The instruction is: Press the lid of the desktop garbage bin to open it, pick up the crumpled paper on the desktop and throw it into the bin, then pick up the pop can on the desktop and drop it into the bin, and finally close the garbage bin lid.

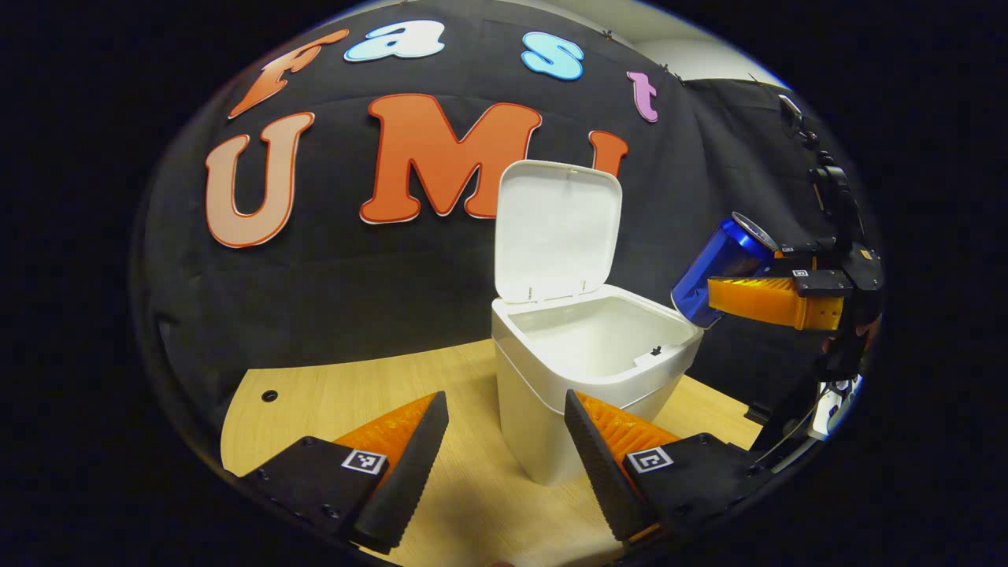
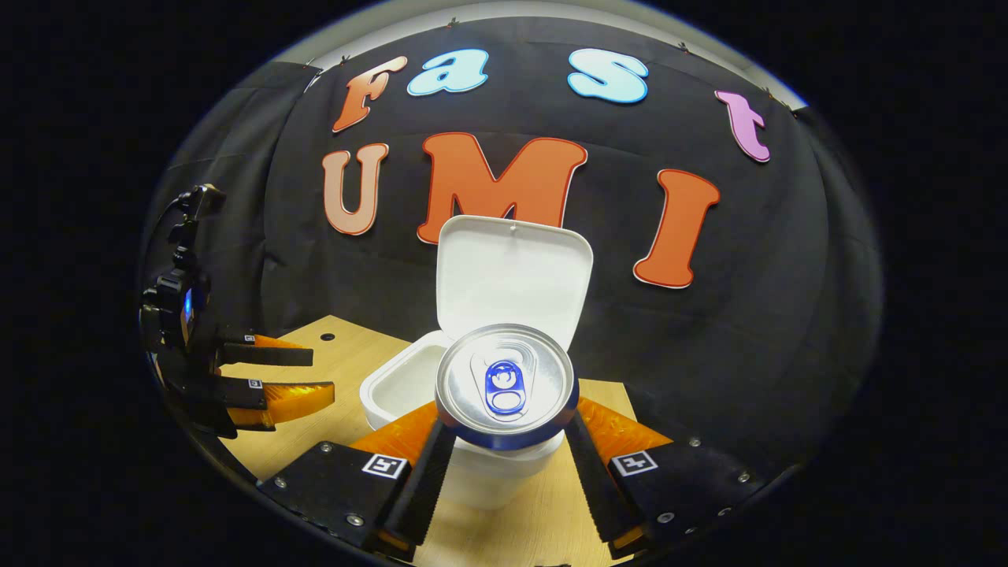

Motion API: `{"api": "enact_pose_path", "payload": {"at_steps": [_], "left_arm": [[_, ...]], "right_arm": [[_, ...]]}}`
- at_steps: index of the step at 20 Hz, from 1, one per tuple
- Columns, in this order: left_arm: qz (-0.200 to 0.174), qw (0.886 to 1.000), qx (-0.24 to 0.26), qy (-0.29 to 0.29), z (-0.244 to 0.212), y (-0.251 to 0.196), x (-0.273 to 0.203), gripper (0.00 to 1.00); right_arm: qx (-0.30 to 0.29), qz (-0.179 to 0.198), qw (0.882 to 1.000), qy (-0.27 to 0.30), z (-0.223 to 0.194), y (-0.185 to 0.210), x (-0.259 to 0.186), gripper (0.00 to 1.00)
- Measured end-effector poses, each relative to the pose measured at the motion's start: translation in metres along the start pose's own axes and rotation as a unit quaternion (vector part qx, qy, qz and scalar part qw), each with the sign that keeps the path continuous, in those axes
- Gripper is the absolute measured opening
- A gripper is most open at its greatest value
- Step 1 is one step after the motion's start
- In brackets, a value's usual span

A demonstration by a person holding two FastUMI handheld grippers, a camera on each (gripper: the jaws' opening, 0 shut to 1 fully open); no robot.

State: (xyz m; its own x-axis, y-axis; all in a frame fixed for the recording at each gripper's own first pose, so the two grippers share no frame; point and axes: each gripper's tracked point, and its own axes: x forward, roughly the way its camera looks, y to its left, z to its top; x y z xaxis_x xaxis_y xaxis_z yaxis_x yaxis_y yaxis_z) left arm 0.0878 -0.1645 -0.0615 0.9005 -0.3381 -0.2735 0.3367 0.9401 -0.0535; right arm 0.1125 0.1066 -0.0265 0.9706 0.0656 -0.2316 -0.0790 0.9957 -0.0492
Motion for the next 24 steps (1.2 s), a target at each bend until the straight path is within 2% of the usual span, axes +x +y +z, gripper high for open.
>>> {"api": "enact_pose_path", "payload": {"at_steps": [3,5,10,18,19,21,23,24], "left_arm": [[0.036,0.999,-0.007,0.003,-0.004,0.014,-0.012,0.93],[0.055,0.998,-0.010,0.005,-0.007,0.022,-0.017,0.95],[0.087,0.996,-0.011,0.018,-0.020,0.036,-0.032,0.95],[0.097,0.995,-0.022,0.020,-0.026,0.033,-0.036,0.93],[0.097,0.995,-0.022,0.019,-0.026,0.033,-0.035,0.95],[0.100,0.995,-0.020,0.019,-0.025,0.035,-0.036,0.92],[0.103,0.994,-0.022,0.019,-0.027,0.037,-0.037,0.95],[0.104,0.994,-0.023,0.021,-0.028,0.039,-0.038,0.92]], "right_arm": [[-0.008,0.014,1.000,0.001,-0.003,0.001,0.011,0.80],[-0.009,0.019,1.000,0.008,-0.010,-0.001,0.020,0.79],[-0.009,0.030,0.999,0.024,-0.023,0.001,0.030,0.79],[-0.017,0.022,0.999,0.046,-0.045,-0.008,0.042,0.80],[-0.016,0.021,0.999,0.047,-0.047,-0.009,0.042,0.80],[-0.017,0.019,0.998,0.050,-0.048,-0.009,0.044,0.79],[-0.018,0.018,0.998,0.052,-0.051,-0.009,0.047,0.79],[-0.016,0.018,0.998,0.053,-0.050,-0.007,0.049,0.80]]}}
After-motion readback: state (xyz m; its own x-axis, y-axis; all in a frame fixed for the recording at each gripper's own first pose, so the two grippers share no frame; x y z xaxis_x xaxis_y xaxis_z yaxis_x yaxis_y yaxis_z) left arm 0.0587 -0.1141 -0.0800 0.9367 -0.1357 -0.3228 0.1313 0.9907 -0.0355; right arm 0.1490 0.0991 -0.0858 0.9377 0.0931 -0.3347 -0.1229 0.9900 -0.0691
